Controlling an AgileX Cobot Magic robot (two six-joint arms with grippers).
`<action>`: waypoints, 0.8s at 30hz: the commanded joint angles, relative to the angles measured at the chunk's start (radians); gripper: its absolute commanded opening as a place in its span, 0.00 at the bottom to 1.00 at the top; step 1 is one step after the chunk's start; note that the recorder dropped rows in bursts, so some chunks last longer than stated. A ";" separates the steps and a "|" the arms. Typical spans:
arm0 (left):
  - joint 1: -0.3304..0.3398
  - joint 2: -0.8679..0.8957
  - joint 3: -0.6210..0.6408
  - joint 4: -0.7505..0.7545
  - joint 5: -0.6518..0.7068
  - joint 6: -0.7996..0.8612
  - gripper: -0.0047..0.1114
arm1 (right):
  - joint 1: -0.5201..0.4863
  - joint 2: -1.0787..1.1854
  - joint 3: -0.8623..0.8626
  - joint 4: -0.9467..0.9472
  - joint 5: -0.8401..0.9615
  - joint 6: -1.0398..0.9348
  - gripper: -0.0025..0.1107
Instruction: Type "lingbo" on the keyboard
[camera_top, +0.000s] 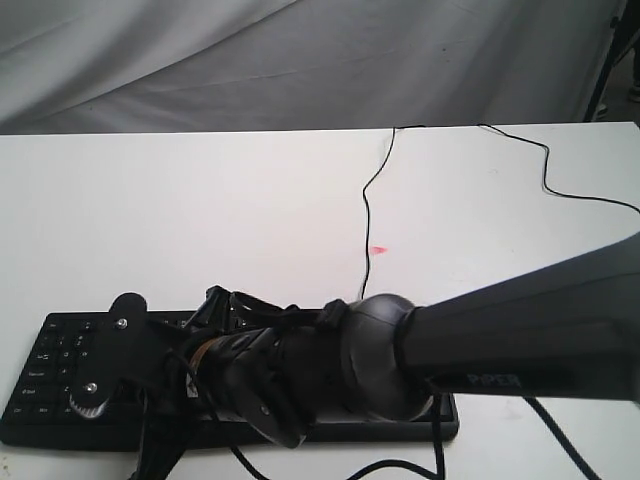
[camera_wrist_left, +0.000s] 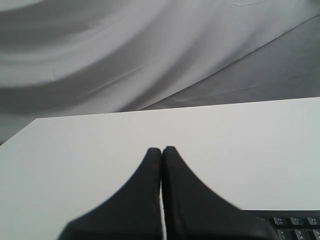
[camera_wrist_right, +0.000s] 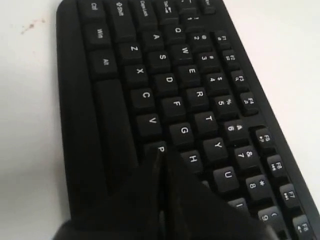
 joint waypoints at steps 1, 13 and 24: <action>-0.004 0.003 0.005 -0.001 -0.004 -0.003 0.05 | 0.002 0.009 -0.006 0.004 -0.009 -0.007 0.02; -0.004 0.003 0.005 -0.001 -0.004 -0.003 0.05 | 0.000 0.018 -0.006 0.004 -0.042 -0.007 0.02; -0.004 0.003 0.005 -0.001 -0.004 -0.003 0.05 | -0.010 0.033 -0.006 0.006 -0.044 -0.007 0.02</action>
